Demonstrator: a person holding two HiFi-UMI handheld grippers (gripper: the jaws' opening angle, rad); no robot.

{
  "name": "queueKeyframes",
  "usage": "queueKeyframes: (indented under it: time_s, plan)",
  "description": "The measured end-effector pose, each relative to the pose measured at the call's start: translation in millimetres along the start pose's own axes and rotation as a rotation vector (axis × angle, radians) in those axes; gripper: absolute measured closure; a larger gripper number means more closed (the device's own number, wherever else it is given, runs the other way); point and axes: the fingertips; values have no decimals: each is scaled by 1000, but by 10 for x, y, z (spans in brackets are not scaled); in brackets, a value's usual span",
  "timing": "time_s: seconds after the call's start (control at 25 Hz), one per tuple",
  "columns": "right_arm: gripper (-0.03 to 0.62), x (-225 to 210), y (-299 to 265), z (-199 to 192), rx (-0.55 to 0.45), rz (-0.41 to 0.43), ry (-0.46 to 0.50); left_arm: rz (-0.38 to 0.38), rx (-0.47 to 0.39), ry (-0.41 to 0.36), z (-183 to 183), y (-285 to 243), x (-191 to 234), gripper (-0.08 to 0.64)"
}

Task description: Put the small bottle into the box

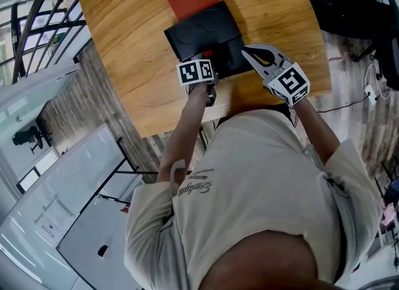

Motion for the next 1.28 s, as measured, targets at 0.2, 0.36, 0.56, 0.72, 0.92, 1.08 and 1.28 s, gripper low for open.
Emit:
queueKeyframes:
  time_s: [0.2, 0.36, 0.56, 0.72, 0.92, 1.08, 1.28]
  plan:
    - [597, -26, -1, -3, -3, -5, -10, 10, 11, 10, 22, -19, 38, 334]
    - [598, -13, -14, -14, 1, 0, -10, 0, 17, 34, 38, -33, 68, 334]
    - [597, 16, -8, 13, -4, 0, 0, -23, 17, 33, 47, -32, 51, 334]
    - [598, 46, 1, 54, -12, -1, 10, -29, 8, 34, 51, -22, 44, 334]
    - [598, 119, 38, 76, -21, -7, 21, -33, -18, 32, 33, 40, 21, 334]
    - [598, 182, 97, 87, -24, -22, 30, -33, -65, 8, 38, 169, -19, 335]
    - [597, 223, 182, 97, -17, -45, 43, -60, -184, 25, 112, 413, -129, 352]
Point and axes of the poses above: the fingertips, and each gripper's own axes: y backward along the fingers, x to its left, z out of its top, and after that the axes turned 9 degrees about -y, right-handed
